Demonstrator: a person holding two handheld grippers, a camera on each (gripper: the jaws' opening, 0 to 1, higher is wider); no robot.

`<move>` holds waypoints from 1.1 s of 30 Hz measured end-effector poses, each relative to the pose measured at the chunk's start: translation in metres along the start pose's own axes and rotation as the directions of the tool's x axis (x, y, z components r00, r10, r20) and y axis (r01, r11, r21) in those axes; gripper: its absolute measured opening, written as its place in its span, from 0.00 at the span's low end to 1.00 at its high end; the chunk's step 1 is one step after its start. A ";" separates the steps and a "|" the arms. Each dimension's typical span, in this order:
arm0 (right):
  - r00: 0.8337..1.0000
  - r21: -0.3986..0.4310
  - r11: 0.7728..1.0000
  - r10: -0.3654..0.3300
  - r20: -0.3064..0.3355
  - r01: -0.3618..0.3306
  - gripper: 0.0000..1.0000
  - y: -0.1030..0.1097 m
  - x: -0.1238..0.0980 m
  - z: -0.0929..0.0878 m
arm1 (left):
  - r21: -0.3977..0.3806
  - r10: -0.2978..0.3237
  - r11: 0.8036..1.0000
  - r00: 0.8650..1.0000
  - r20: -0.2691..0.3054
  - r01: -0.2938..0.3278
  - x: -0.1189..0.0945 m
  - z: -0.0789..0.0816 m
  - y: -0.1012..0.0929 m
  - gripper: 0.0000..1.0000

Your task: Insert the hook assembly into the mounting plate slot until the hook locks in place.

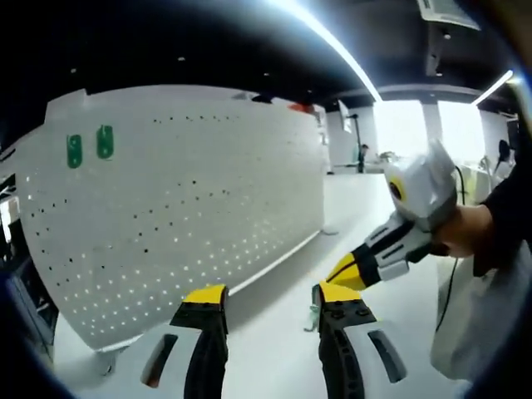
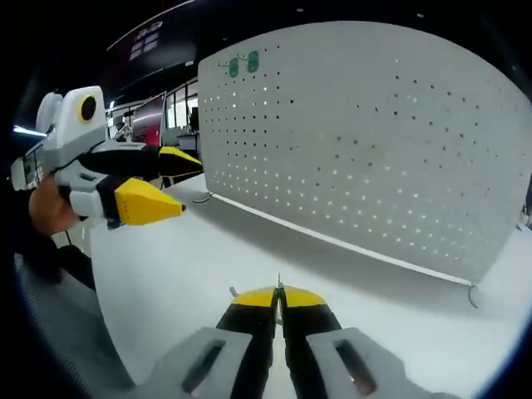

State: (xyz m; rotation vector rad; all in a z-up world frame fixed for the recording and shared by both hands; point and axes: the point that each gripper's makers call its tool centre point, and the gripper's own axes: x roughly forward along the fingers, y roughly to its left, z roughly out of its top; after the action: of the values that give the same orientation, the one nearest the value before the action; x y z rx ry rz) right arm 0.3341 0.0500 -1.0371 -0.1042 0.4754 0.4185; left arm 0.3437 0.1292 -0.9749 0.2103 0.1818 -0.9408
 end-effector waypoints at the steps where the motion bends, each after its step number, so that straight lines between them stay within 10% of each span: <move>1: 1.000 0.003 1.000 0.001 0.002 -0.001 0.00 0.000 0.000 0.000 | 0.000 -0.006 1.000 1.000 -0.002 0.006 0.000 -0.001 -0.002 0.42; 33: 0.985 0.232 0.961 0.127 0.115 -0.151 0.00 0.017 -0.006 0.022 | 0.069 -0.130 0.988 0.988 -0.087 0.136 0.019 -0.029 -0.044 0.26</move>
State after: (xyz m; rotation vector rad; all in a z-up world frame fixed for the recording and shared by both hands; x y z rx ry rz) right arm 0.3317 0.0678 -1.0150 0.1850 0.4338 0.4981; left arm 0.3170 0.0964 -1.0117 0.3092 0.2395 -1.0738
